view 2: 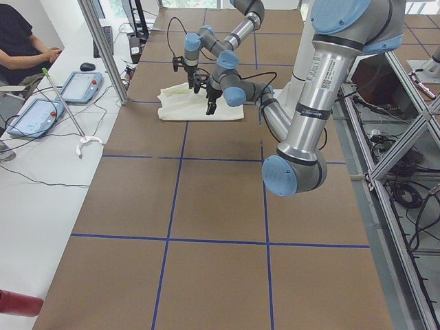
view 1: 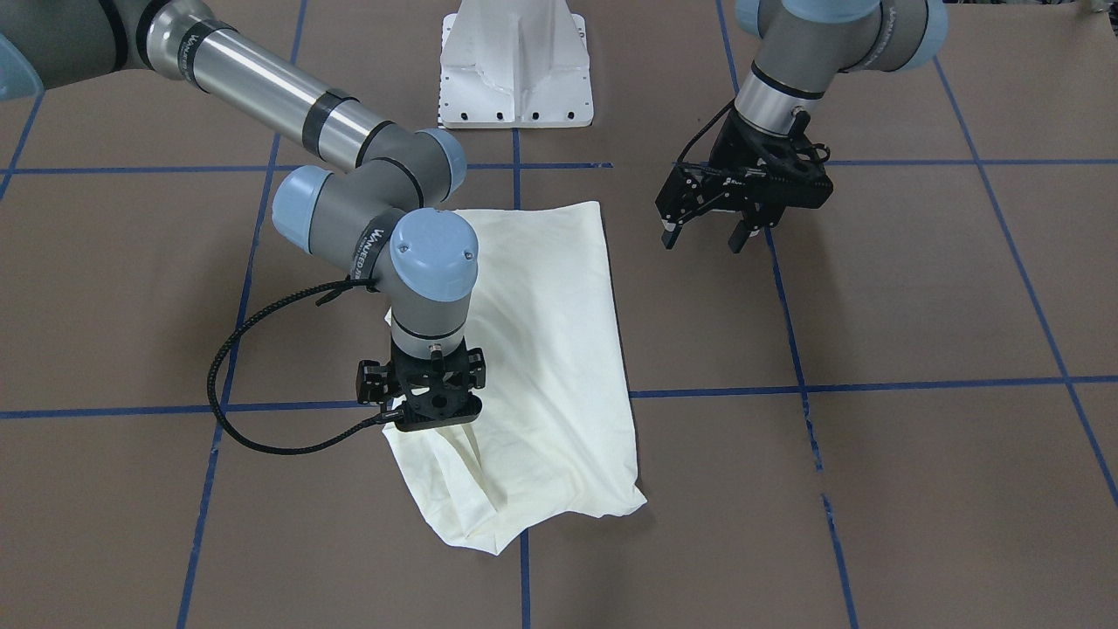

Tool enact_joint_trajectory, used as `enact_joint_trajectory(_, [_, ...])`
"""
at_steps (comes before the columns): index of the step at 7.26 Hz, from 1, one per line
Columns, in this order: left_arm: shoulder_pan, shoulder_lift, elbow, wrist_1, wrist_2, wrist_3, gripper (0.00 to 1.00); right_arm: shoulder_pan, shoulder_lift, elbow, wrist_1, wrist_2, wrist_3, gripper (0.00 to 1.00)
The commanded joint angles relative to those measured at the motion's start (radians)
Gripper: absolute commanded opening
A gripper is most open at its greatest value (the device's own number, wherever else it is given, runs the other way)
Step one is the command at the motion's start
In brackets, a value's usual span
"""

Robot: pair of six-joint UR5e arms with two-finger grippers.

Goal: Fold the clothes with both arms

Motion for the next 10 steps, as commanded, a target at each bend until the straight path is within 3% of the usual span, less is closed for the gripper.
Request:
enact_joint_trajectory(1, [0.002,-0.007,-0.001,0.001,-0.001,0.001,1.0,0.012,0.008,-0.063,0.072,0.005,-0.002,1.0])
enact_joint_trajectory(5, [0.003,-0.015,-0.001,0.001,-0.004,-0.008,1.0,0.156,0.005,-0.259,0.227,0.0,-0.134,1.0])
enact_joint_trajectory(6, [0.003,-0.014,-0.001,0.001,-0.007,-0.007,1.0,0.167,0.008,-0.262,0.235,0.002,-0.14,1.0])
enact_joint_trajectory(8, [0.003,-0.014,0.0,-0.001,-0.01,-0.005,1.0,0.183,0.025,-0.222,0.234,0.054,-0.136,1.0])
enact_joint_trajectory(10, [0.031,-0.029,0.0,-0.015,-0.068,-0.136,1.0,0.187,-0.025,-0.048,0.147,0.17,-0.131,1.0])
